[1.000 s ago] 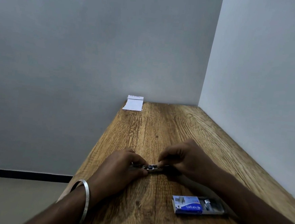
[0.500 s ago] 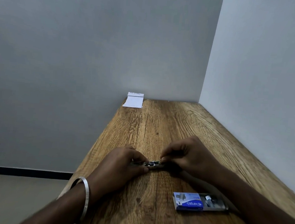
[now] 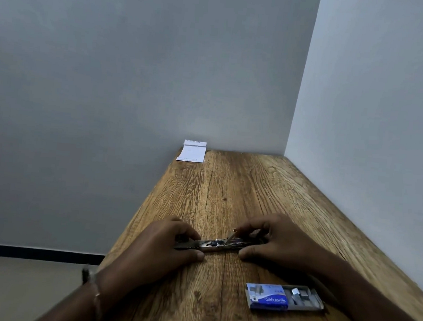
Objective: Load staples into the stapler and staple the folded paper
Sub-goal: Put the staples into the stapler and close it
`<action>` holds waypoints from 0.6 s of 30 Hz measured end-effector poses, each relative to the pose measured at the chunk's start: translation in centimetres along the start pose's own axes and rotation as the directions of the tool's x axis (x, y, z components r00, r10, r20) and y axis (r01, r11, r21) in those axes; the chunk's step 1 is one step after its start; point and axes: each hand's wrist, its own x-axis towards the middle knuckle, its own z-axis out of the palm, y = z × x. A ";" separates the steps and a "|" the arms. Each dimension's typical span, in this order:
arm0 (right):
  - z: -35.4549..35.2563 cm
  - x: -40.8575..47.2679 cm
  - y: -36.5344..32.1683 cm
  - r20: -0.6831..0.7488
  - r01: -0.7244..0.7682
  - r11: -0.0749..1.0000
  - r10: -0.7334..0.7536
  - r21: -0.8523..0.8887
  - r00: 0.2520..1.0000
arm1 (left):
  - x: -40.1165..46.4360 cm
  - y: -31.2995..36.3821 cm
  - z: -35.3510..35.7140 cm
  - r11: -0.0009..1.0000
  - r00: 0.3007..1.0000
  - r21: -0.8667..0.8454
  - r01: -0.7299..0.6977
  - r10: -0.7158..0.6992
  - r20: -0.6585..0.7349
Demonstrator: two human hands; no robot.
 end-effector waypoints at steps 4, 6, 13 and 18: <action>0.1 0.1 -0.1 -0.028 0.048 0.999 -0.048 0.003 0.998 | -0.7 -0.5 -0.5 1.000 1.000 0.012 0.024 -0.024 -0.002; 0.2 0.1 -0.1 -0.030 0.058 0.998 -0.058 0.004 0.998 | -0.7 -0.4 -0.7 0.999 0.999 -0.001 0.044 -0.044 0.003; 0.2 0.2 -0.4 -0.114 0.060 0.983 -0.041 0.176 0.993 | -0.2 0.5 -1.2 0.656 0.941 -0.691 0.304 -0.322 0.108; 0.5 0.2 -0.9 -0.192 0.053 0.933 0.018 0.357 0.981 | 0.9 1.2 -0.7 0.125 0.909 -0.957 0.262 -0.365 0.201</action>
